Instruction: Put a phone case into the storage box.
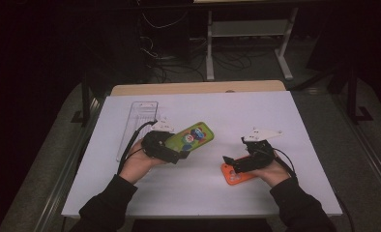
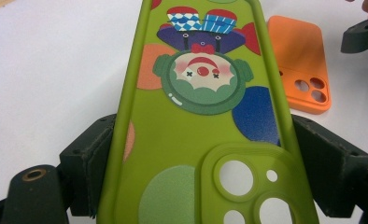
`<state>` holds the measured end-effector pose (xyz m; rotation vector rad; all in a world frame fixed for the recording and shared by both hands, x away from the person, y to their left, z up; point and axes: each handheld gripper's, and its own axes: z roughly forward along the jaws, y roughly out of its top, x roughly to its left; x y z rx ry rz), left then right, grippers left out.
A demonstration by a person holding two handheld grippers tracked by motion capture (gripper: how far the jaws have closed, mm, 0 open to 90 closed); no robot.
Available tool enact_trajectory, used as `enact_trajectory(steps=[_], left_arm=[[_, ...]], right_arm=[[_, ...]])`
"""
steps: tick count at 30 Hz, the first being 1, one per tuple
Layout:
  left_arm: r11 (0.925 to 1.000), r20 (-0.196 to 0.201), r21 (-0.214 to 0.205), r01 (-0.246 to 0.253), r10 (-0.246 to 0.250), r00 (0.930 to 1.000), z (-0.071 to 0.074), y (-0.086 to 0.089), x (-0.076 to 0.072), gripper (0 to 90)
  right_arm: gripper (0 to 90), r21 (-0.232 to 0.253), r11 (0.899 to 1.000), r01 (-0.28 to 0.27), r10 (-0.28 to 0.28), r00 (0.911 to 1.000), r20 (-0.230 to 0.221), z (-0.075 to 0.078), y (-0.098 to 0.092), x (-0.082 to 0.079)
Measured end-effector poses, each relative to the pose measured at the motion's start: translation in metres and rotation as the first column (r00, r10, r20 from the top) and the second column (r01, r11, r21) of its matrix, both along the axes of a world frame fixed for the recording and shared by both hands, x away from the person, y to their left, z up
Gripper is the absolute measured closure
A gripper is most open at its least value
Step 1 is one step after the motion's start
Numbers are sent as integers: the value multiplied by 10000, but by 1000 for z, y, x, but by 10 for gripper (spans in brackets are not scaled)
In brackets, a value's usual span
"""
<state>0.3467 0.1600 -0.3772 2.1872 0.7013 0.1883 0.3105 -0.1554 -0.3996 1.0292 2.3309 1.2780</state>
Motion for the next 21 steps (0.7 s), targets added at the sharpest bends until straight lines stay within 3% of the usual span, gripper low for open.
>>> enact_trajectory(steps=[7,21], left_arm=[[9999,-26,87,97,-97,9999,-1,-1,0,155],[9996,55,210,189,-190,9998,-1,-2,-1,155]], right_arm=[[17,-784,9969,-28,81,9977,678,-2,10,-3],[17,-1794,9836,208,86,9868,1617,-3,15,-7]])
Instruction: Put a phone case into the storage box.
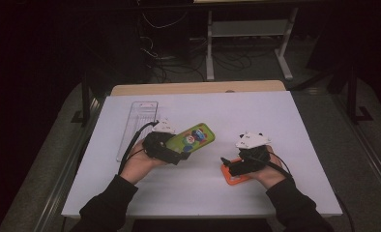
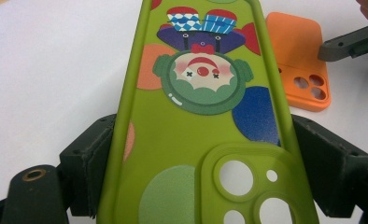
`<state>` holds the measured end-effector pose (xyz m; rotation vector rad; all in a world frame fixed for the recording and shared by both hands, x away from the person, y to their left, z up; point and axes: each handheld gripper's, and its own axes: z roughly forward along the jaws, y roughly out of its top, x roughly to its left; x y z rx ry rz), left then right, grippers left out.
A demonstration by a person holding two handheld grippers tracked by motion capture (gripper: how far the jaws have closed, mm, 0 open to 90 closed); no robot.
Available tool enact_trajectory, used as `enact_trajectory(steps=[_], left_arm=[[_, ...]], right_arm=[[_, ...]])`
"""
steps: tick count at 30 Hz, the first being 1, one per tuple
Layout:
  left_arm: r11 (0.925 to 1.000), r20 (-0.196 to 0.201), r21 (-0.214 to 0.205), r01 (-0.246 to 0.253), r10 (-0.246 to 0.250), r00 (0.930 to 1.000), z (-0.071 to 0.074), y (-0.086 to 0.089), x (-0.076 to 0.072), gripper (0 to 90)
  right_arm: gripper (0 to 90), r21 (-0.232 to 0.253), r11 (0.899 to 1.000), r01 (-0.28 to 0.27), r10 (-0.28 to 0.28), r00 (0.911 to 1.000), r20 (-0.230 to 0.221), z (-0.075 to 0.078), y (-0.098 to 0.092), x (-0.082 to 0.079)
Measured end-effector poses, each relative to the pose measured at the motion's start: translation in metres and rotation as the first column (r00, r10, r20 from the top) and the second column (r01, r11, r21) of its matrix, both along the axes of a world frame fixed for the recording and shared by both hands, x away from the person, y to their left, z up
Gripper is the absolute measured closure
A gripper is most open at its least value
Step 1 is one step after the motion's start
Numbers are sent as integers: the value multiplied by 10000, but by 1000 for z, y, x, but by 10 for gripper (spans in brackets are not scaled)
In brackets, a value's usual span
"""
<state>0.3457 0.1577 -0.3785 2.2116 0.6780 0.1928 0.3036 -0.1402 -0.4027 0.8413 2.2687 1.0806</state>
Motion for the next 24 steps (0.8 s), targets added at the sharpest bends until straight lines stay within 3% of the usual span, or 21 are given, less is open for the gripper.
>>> enact_trajectory(steps=[11,17,19,24], left_arm=[[9999,78,39,106,-106,9999,0,1,0,156],[9997,34,-18,228,-228,9997,1,1,0,155],[9997,-28,-214,124,-124,9999,0,-1,-1,155],[9997,63,-16,260,-259,9996,0,0,1,155]], right_arm=[[17,-851,9964,65,-8,9977,678,0,5,-4],[17,-1591,9873,5,200,9917,1270,0,8,-7],[17,-1875,9823,47,257,9869,1593,0,9,-9],[17,-2324,9726,44,420,9801,1943,-1,11,-10]])
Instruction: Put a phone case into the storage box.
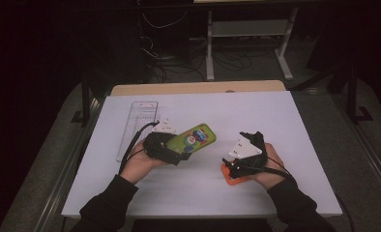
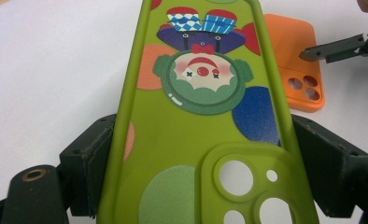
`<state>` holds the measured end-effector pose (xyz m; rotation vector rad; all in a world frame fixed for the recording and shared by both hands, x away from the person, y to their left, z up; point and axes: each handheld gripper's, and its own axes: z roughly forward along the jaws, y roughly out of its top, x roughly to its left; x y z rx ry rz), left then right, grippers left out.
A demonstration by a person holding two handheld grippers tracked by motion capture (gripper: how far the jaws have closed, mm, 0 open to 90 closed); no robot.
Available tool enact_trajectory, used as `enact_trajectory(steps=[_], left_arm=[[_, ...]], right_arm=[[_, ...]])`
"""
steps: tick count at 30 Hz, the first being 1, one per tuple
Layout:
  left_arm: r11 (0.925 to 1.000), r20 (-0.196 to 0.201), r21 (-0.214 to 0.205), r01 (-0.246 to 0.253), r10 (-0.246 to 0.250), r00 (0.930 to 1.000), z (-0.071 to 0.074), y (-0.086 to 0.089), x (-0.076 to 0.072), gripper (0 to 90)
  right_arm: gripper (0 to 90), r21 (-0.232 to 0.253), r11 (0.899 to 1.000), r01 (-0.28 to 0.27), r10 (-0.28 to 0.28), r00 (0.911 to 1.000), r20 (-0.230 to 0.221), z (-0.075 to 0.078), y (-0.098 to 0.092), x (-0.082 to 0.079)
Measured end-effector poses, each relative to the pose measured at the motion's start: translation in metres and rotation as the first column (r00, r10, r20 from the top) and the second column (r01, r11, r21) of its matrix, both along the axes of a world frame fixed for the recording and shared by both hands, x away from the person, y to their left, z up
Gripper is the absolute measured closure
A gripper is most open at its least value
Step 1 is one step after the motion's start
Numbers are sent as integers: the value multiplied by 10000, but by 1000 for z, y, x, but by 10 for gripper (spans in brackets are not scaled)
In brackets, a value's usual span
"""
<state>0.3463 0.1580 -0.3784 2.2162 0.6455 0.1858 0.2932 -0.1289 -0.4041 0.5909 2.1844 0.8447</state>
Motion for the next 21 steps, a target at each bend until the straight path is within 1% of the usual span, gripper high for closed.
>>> enact_trajectory(steps=[3,4,5,6,7,8,9,10,14,16,19,20,21], left_arm=[[10000,22,38,41,-41,10000,0,1,0,155],[10000,22,41,39,-39,10000,0,1,0,155],[10000,-7,-58,-26,25,10000,-1,0,0,155],[10000,-11,-91,-40,40,10000,-1,-1,0,155],[10000,-13,-33,2,-2,10000,-1,-1,0,155],[10000,-51,-93,-34,33,10000,-1,-1,-1,155],[10000,-18,-34,3,-3,10000,-1,-1,-1,155],[9999,66,99,126,-127,9999,0,0,0,155],[10000,65,36,93,-93,9999,0,-1,0,155],[9999,60,-116,32,-32,10000,-1,-1,0,155],[9999,60,-139,10,-9,10000,0,0,0,155],[9999,73,-137,7,-6,10000,0,0,-1,155],[9999,61,-165,-6,7,10000,0,0,-1,155]], right_arm=[[17,-276,9996,-93,98,9998,187,-1,1,0],[17,-466,9989,-95,108,9995,282,-2,2,0],[17,-706,9973,-196,226,9989,421,-2,2,-1],[17,-808,9966,-159,202,9984,535,-3,3,-1],[17,-1001,9948,-205,273,9973,675,-3,4,-2],[17,-1019,9946,-220,293,9971,705,-3,5,-3],[17,-1122,9934,-235,327,9962,808,-3,5,-3],[17,-1260,9916,-281,402,9947,946,-3,6,-4],[17,-1707,9850,-268,535,9866,1538,-5,10,-8],[17,-1823,9829,-254,564,9843,1670,-5,12,-9],[17,-2013,9792,-265,657,9795,1906,-7,14,-11],[17,-2185,9755,-258,709,9769,2014,-7,14,-11],[17,-2577,9654,-411,987,9717,2148,-6,13,-11]])
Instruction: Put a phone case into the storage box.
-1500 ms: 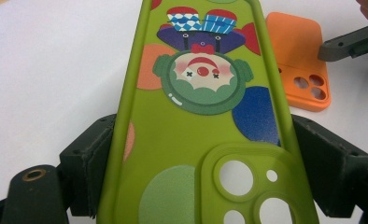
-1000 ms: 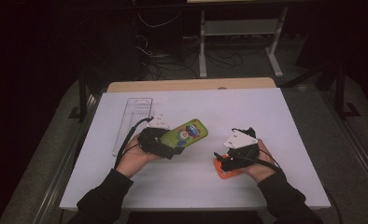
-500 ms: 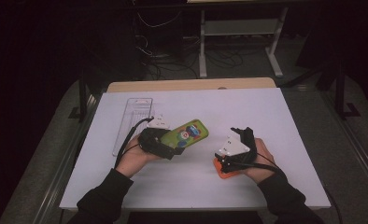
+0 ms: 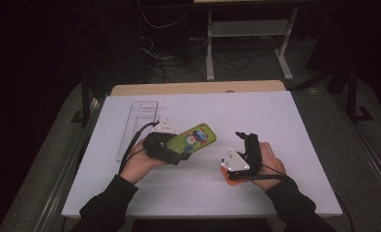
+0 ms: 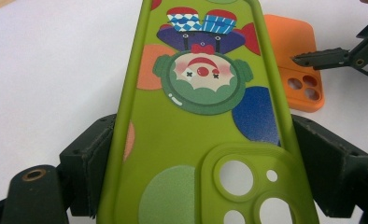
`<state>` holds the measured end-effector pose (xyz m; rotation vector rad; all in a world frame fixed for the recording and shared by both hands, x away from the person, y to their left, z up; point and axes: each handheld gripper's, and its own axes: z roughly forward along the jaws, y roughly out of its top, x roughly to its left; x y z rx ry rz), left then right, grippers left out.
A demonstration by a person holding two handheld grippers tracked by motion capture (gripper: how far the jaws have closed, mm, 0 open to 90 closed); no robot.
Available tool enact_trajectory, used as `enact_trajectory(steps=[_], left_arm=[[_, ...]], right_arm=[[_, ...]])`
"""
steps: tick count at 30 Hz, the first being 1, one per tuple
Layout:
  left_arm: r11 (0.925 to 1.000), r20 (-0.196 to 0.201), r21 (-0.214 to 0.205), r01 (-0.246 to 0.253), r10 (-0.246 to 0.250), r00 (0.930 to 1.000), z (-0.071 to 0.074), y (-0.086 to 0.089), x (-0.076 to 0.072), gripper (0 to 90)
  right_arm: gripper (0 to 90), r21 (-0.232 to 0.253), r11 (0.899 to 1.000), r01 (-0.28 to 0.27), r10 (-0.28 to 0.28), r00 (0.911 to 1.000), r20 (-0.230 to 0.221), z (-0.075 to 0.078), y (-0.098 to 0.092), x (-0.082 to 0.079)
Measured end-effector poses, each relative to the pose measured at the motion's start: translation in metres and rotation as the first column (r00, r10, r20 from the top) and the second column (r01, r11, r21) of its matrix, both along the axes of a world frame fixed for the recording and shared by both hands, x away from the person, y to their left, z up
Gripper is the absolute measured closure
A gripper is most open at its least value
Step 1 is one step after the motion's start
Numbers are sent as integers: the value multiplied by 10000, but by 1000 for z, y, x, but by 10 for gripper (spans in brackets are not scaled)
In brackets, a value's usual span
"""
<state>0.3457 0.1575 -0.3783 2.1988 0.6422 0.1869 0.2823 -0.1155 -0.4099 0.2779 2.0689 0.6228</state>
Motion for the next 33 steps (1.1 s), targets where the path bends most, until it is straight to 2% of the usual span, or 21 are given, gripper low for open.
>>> enact_trajectory(steps=[4,5,7,10,12,15,16,17,23,24,26,29,30,33], left_arm=[[9999,-9,-113,-65,65,10000,0,-1,0,155],[9999,-12,-106,-61,60,10000,0,-1,0,155],[10000,14,-72,-22,22,10000,0,0,0,155],[10000,-96,-33,-62,62,9999,0,0,0,155],[9997,60,234,86,-88,9999,1,2,1,155],[9997,87,249,75,-78,9999,1,2,1,155],[9996,59,280,39,-41,10000,1,2,1,155],[9999,3,73,-84,84,10000,0,1,1,155],[9999,-142,56,-115,116,9998,0,1,0,155],[9999,-136,66,-106,107,9998,0,1,0,155],[9999,-142,93,-74,75,9999,0,1,0,155],[9999,-165,89,-109,111,9998,1,1,0,155],[9996,-40,288,32,-31,10000,1,2,1,155],[9998,15,200,66,-66,10000,1,0,1,155]], right_arm=[[17,-417,9991,-97,119,9986,509,-1,2,-2],[17,-589,9982,-138,183,9968,778,-1,3,-2],[17,-961,9952,-209,308,9942,1027,-1,3,-2],[17,-1063,9942,-149,288,9911,1301,-3,6,-4],[17,-1143,9934,-127,288,9897,1403,-4,7,-5],[17,-1273,9917,-155,355,9871,1563,-5,9,-7],[18,-1645,9861,-251,536,9838,1710,-4,9,-6],[18,-1871,9817,-350,705,9800,1862,-4,10,-6],[26,-2410,9700,-316,878,9701,2264,-8,16,-11],[28,-2517,9671,-362,992,9651,2424,-10,17,-12],[29,-2710,9619,-371,1088,9609,2545,-12,18,-12],[30,-2800,9593,-369,1152,9564,2684,-12,19,-12],[31,-2847,9576,-432,1233,9550,2699,-12,20,-12],[33,-3037,9514,-516,1427,9476,2858,-12,23,-14]])
